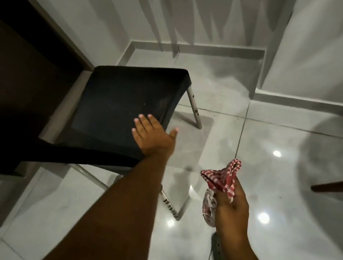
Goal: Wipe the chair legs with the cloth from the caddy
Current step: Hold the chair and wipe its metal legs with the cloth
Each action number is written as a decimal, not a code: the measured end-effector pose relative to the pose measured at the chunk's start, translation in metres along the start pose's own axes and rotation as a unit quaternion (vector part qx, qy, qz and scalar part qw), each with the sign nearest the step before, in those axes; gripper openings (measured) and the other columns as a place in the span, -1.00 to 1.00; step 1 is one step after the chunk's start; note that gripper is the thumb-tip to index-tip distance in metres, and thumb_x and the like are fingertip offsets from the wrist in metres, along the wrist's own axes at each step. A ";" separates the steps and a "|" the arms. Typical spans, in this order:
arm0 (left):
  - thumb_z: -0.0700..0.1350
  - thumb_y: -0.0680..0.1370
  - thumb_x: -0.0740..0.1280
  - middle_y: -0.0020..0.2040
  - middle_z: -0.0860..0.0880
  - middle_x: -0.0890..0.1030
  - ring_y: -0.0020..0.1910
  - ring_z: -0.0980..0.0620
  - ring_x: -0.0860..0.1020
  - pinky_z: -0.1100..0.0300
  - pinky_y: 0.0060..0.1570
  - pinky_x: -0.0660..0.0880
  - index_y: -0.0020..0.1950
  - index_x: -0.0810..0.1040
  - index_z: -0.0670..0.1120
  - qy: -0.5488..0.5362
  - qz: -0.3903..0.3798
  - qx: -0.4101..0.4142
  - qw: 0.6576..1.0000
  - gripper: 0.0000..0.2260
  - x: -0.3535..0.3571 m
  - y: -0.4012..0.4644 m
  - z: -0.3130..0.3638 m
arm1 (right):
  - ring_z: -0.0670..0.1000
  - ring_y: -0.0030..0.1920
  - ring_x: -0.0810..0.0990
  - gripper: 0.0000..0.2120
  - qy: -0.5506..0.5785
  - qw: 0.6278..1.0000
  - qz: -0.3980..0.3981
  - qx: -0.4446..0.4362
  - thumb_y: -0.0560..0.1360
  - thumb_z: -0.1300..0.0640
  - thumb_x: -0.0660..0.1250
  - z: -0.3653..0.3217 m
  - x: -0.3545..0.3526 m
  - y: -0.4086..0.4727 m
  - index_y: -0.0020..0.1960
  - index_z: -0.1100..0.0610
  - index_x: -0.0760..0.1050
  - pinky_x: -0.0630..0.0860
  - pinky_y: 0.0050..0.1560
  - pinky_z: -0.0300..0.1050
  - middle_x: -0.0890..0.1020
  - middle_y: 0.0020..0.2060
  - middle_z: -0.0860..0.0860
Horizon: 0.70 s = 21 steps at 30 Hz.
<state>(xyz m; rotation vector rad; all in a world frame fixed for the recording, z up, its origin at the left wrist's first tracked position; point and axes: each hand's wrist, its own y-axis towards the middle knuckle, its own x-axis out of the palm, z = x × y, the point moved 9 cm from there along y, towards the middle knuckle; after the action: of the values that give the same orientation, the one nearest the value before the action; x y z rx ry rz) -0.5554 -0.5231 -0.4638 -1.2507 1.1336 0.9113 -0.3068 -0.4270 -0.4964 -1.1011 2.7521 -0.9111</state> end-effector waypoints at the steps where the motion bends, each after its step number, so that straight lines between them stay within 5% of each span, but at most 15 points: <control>1: 0.36 0.58 -0.02 0.61 -0.29 -0.14 0.59 -0.27 -0.16 -0.17 0.54 -0.15 0.59 -0.16 -0.20 -0.004 0.012 -0.017 1.000 -0.17 0.004 0.010 -0.011 | 0.08 -0.27 0.51 -0.67 0.016 1.000 -0.004 0.002 0.62 0.30 0.21 0.017 0.007 0.007 0.25 0.02 0.60 0.48 -0.24 -0.08 0.57 -0.25 0.10; 3: 0.36 0.58 -0.03 0.62 -0.26 -0.13 0.60 -0.25 -0.16 -0.19 0.54 -0.16 0.60 -0.14 -0.16 -0.012 0.023 -0.015 1.000 -0.20 0.010 0.022 -0.019 | 0.08 -0.21 0.50 -0.62 0.035 0.999 0.002 0.013 0.63 0.32 0.20 0.052 0.019 0.013 0.30 -0.02 0.57 0.45 -0.18 -0.06 0.57 -0.21 0.10; 5: 0.33 0.59 -0.03 0.62 -0.23 -0.10 0.60 -0.23 -0.14 -0.19 0.54 -0.16 0.61 -0.12 -0.10 -0.016 0.029 -0.005 0.999 -0.26 0.020 0.026 -0.018 | 0.04 -0.40 0.51 -0.63 0.079 0.996 0.015 0.026 0.65 0.27 0.21 0.088 0.034 0.010 0.30 -0.10 0.56 0.42 -0.38 -0.19 0.63 -0.30 0.02; 8: 0.28 0.62 -0.04 0.63 -0.20 -0.06 0.60 -0.22 -0.11 -0.19 0.54 -0.13 0.61 -0.10 -0.02 -0.063 0.044 -0.019 0.997 -0.34 0.031 0.033 -0.019 | -0.02 -0.50 0.46 -0.69 0.135 0.991 0.001 0.008 0.63 0.11 0.27 0.122 0.064 -0.003 0.36 -0.04 0.51 0.37 -0.51 -0.23 0.71 -0.17 -0.11; 13: 0.21 0.65 -0.02 0.64 -0.16 -0.05 0.59 -0.28 -0.07 -0.27 0.51 -0.07 0.61 -0.11 0.06 -0.085 0.054 -0.049 0.994 -0.43 0.045 0.051 -0.024 | 0.04 -0.47 0.42 -0.54 0.187 0.981 0.041 0.023 0.59 0.46 0.17 0.183 0.077 -0.008 0.42 0.13 0.44 0.37 -0.45 -0.18 0.54 -0.34 0.13; 17: 0.23 0.65 -0.04 0.63 -0.20 -0.10 0.57 -0.37 -0.09 -0.31 0.49 -0.07 0.59 -0.18 0.06 -0.083 0.032 -0.097 0.991 -0.40 0.047 0.076 -0.022 | -0.05 -0.38 0.54 -0.48 0.211 0.974 0.084 -0.011 0.62 0.36 0.21 0.207 0.101 0.011 0.41 -0.16 0.39 0.46 -0.44 -0.30 0.62 -0.27 0.01; 19: 0.22 0.65 -0.04 0.63 -0.18 -0.08 0.58 -0.33 -0.07 -0.24 0.51 -0.08 0.60 -0.16 0.06 -0.056 0.080 -0.050 0.994 -0.42 0.043 0.072 -0.015 | -0.15 -0.26 0.64 -0.50 0.211 0.973 0.073 -0.050 0.61 0.19 0.22 0.197 0.131 0.018 0.44 -0.25 0.32 0.57 -0.31 -0.31 0.68 -0.12 -0.07; 21: 0.19 0.66 -0.02 0.64 -0.16 -0.05 0.59 -0.27 -0.06 -0.17 0.53 -0.08 0.60 -0.13 0.04 -0.023 0.129 0.007 0.991 -0.42 0.041 0.061 -0.011 | -0.13 0.36 0.54 -0.51 0.146 0.983 0.053 -0.103 0.63 0.01 0.13 0.176 0.159 0.018 0.56 -0.14 0.19 0.52 0.33 -0.15 0.53 0.41 -0.04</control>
<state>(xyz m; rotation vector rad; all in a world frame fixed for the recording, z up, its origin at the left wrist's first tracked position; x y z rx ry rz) -0.6066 -0.5293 -0.5176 -1.0827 1.2817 1.1163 -0.3937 -0.6078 -0.6240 -0.8964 3.1704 -0.8518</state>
